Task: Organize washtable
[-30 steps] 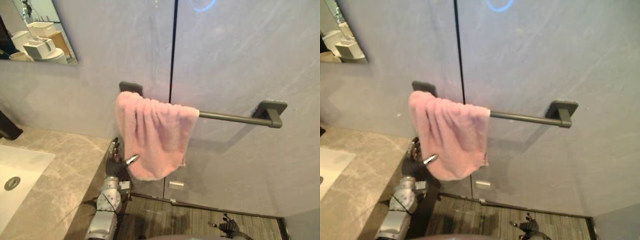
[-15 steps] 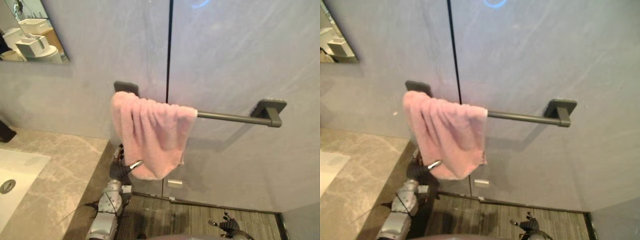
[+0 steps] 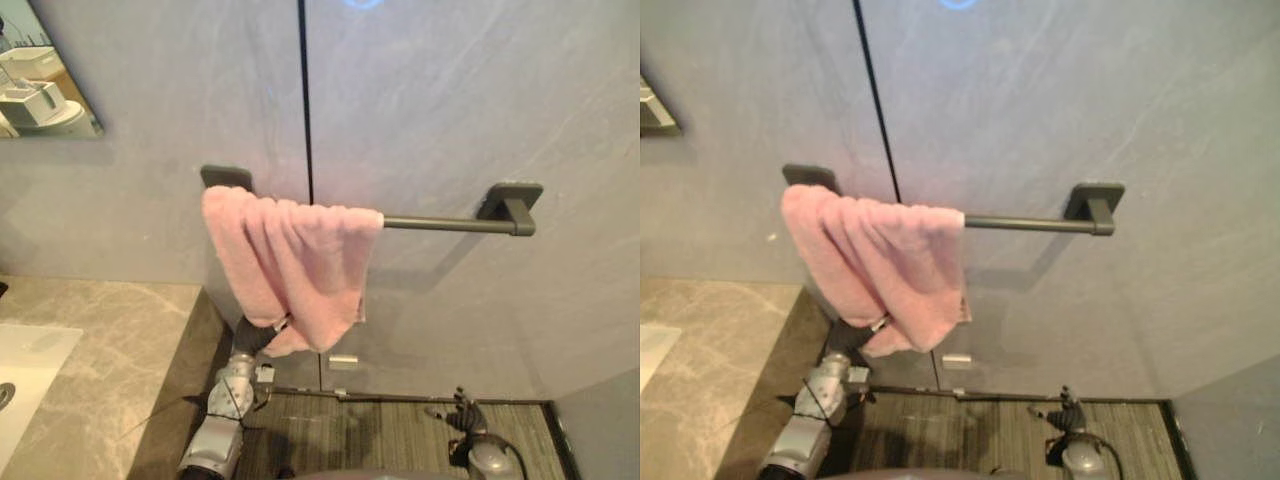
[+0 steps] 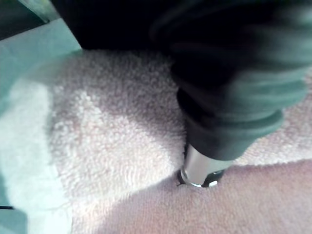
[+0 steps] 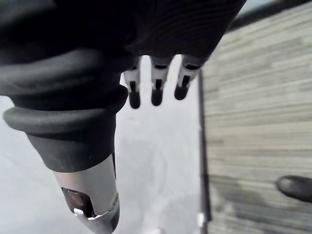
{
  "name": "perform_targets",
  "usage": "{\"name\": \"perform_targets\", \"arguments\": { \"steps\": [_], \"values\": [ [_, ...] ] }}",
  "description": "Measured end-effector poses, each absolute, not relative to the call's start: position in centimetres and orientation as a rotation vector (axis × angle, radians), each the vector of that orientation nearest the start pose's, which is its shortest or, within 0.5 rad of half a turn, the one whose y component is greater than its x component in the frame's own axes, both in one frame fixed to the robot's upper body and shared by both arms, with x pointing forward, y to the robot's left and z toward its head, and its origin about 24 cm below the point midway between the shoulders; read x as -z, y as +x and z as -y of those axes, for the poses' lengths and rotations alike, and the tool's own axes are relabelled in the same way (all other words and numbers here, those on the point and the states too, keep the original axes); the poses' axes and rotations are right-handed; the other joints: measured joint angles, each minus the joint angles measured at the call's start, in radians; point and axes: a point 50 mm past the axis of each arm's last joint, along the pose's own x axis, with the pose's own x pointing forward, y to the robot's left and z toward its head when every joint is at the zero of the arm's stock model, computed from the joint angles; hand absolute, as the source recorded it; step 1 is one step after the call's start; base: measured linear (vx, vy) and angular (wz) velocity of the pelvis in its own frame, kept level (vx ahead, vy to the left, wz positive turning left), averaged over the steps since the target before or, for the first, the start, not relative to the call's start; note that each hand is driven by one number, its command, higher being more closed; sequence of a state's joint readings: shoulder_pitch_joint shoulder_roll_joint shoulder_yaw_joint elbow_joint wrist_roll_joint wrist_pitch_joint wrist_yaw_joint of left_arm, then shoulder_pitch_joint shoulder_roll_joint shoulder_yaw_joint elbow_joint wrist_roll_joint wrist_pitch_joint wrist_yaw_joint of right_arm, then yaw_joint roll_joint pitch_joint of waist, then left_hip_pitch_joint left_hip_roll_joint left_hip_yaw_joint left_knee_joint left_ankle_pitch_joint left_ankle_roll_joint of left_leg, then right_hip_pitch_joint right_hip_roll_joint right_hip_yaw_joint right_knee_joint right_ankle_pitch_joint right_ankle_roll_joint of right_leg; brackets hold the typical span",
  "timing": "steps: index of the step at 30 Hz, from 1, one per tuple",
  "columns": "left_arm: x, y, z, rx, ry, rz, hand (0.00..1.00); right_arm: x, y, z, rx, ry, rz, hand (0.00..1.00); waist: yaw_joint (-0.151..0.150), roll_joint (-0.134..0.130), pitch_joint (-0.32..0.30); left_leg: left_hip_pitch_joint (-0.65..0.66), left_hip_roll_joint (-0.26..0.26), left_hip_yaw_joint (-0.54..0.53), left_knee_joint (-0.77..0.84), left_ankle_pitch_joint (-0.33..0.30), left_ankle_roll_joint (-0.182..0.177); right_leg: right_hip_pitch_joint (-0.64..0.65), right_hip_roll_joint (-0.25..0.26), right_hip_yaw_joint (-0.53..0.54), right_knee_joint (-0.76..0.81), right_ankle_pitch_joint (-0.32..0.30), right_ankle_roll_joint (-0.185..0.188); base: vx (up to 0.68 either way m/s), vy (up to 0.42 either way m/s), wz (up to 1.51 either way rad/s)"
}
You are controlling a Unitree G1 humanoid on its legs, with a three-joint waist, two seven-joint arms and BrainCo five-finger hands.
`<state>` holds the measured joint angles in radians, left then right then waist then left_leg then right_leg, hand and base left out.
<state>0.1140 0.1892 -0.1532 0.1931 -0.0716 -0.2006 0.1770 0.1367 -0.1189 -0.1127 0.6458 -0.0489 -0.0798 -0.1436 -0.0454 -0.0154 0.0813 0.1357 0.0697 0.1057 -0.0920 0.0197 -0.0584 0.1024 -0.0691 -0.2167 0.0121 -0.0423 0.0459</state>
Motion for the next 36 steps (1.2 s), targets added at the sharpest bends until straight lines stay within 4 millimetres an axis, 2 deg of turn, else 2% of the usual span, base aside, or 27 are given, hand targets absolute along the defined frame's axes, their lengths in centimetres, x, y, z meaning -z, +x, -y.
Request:
{"name": "perform_targets", "arguments": {
  "steps": [5, 12, 17, 21, 24, 30, 36],
  "values": [
    [0.3, 22.3, -17.1, -0.068, 0.12, -0.081, 1.0, 6.8, 17.6, 22.3, 0.301, -0.185, -0.452, 0.0, -0.006, -0.001, 0.0, 0.004, -0.001, 0.01, 0.002, -0.003, 0.003, 0.002, -0.001, 0.014, 0.001, 0.003, -0.001, 0.0, 0.004, -0.08],
    [0.0, 22.3, -17.1, -0.067, 0.12, -0.067, 1.0, 4.2, 18.7, 21.3, 0.223, -0.136, -0.306, 0.0, -0.02, 0.001, 0.001, 0.017, 0.0, 0.033, 0.006, -0.005, 0.004, 0.001, 0.0, 0.042, 0.002, 0.017, 0.0, -0.05, 0.003, -0.12],
    [-0.2, 22.5, -16.7, -0.048, 0.124, -0.06, 1.0, 2.6, 19.7, 19.1, 0.092, -0.085, -0.21, 0.0, -0.023, 0.003, 0.002, 0.017, 0.001, 0.039, 0.011, -0.009, -0.001, -0.002, -0.001, 0.054, -0.001, 0.024, 0.003, -0.07, 0.0, -0.06],
    [-0.8, 23.1, -15.4, 0.005, 0.116, -0.029, 1.0, 0.7, 21.0, 16.3, -0.085, -0.057, -0.117, 0.0, -0.018, 0.007, 0.003, 0.016, 0.003, 0.037, 0.011, -0.007, 0.002, -0.002, -0.002, 0.054, 0.001, 0.024, 0.003, 0.0, 0.0, 0.0],
    [-1.3, 23.7, -14.5, 0.034, 0.108, -0.005, 1.0, 0.1, 21.7, 15.1, -0.152, -0.043, -0.089, 0.0, -0.008, 0.008, 0.002, 0.014, 0.002, 0.035, 0.013, -0.005, 0.004, -0.001, -0.001, 0.053, 0.001, 0.024, 0.004, 0.0, 0.0, 0.0],
    [-1.7, 24.1, -13.7, 0.056, 0.096, 0.013, 1.0, -0.4, 22.0, 14.8, -0.225, -0.068, -0.073, 0.0, 0.001, 0.009, 0.002, 0.009, 0.0, 0.024, 0.018, -0.005, 0.004, 0.002, -0.001, 0.046, 0.001, 0.024, 0.003, 0.0, -0.004, 0.04],
    [-1.9, 23.9, -12.7, 0.095, 0.076, 0.025, 1.0, -1.5, 22.8, 12.9, -0.309, -0.076, -0.021, 0.0, 0.006, 0.011, 0.0, 0.002, 0.002, -0.003, 0.022, -0.005, 0.005, 0.015, -0.002, 0.023, 0.003, 0.021, 0.003, -0.05, -0.013, 0.11]
  ]
}}
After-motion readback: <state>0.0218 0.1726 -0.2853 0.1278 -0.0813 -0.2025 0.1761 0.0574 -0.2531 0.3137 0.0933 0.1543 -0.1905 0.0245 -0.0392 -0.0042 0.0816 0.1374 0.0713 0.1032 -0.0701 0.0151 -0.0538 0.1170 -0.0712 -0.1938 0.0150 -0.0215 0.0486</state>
